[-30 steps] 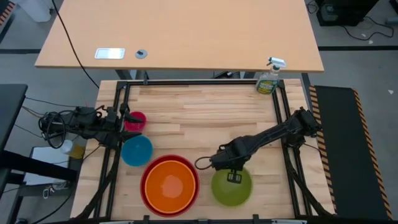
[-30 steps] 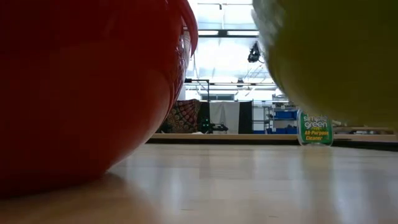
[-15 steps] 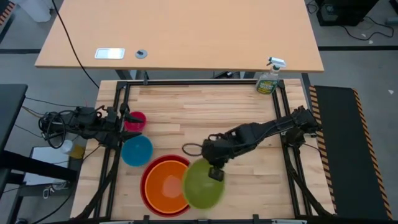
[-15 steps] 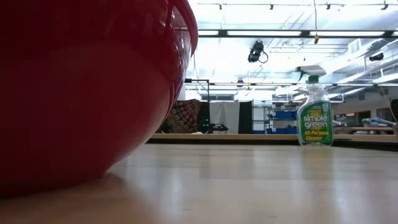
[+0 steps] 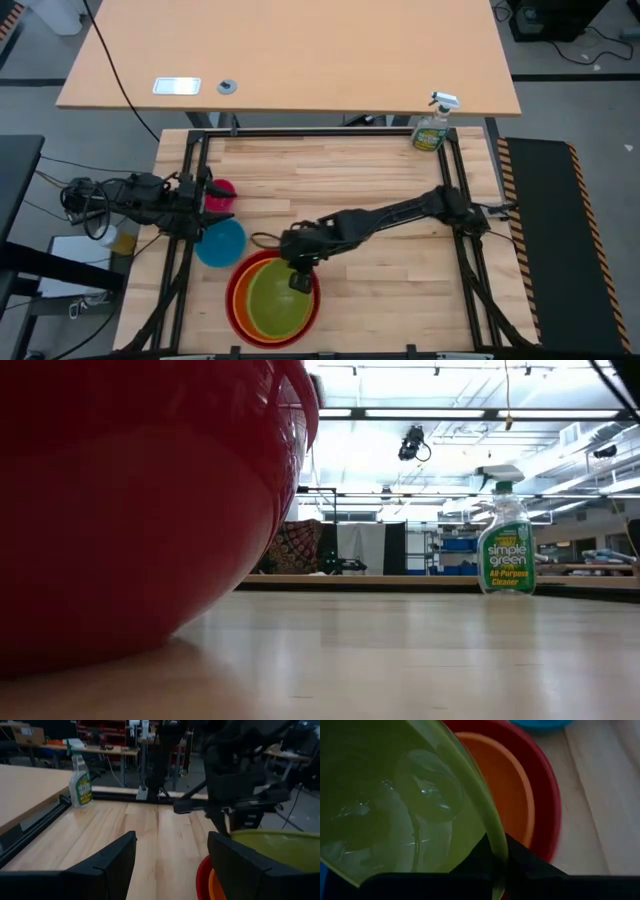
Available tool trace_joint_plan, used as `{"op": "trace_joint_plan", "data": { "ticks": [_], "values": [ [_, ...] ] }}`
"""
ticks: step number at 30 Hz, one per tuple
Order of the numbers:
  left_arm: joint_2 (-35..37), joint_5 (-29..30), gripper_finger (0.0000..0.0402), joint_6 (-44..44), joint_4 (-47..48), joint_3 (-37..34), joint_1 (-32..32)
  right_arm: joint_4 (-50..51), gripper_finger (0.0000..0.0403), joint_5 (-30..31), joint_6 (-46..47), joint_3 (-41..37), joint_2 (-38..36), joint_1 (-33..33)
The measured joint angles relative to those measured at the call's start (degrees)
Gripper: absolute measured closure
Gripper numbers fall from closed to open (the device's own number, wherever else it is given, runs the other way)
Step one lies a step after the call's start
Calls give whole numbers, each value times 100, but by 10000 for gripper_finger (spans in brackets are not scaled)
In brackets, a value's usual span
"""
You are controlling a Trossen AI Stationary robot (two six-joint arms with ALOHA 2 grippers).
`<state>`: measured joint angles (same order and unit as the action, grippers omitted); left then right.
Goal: Nest bowls inside each other
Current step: Stack the green bowl on top of the orange bowl
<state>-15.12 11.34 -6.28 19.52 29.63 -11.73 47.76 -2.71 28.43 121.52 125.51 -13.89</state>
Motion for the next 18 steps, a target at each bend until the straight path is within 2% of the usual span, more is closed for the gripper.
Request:
{"op": "trace_joint_plan", "data": {
  "ticks": [5, 7, 11, 18],
  "values": [
    [-198, -23, 153, 31, -109, 0, -7, 331, 375, 204, -186, 1071, 764, 20],
    [-218, -384, 153, 29, -163, 0, -11, 445, 375, 285, -205, 1339, 1002, 28],
    [-213, -1261, 153, 6, -295, 0, -16, 577, 375, 313, -194, 1274, 1164, 60],
    [-203, -1363, 153, 138, -351, 0, -15, 1216, 361, 316, -393, 1274, 1244, 101]
  ]
}}
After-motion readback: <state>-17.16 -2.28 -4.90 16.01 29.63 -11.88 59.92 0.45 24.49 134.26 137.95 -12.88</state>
